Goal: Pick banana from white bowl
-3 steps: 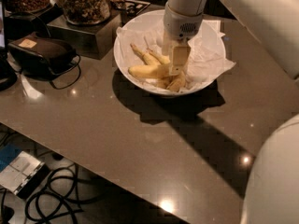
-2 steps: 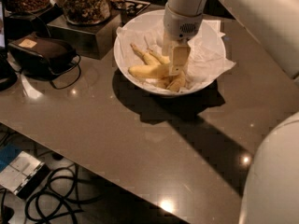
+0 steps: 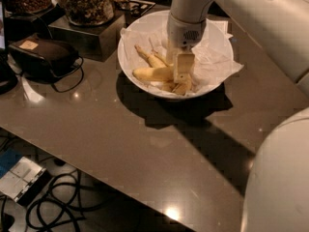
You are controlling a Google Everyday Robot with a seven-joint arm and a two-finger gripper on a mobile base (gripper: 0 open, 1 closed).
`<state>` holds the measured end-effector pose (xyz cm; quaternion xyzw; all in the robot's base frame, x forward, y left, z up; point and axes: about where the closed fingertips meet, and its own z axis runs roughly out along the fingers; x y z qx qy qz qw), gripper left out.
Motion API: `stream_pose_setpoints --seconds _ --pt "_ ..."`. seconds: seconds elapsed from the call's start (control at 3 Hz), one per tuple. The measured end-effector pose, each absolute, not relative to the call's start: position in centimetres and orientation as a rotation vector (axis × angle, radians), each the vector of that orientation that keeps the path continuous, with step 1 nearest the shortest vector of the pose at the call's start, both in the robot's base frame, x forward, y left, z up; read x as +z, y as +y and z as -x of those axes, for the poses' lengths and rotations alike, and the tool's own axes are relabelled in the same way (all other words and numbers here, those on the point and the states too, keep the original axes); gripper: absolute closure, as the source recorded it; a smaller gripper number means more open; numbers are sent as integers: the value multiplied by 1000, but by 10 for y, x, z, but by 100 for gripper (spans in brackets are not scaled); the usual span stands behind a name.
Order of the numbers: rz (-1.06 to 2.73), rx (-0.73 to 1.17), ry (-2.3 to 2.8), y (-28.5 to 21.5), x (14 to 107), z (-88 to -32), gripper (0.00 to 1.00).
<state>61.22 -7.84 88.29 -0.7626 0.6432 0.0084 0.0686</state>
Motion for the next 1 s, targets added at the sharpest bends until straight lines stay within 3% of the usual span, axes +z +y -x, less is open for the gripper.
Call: stream_pose_setpoints --seconds 0.33,1.0 --pt "2315 51 1949 -77 870 -610 43" --pt "2293 73 1947 -68 869 -596 85"
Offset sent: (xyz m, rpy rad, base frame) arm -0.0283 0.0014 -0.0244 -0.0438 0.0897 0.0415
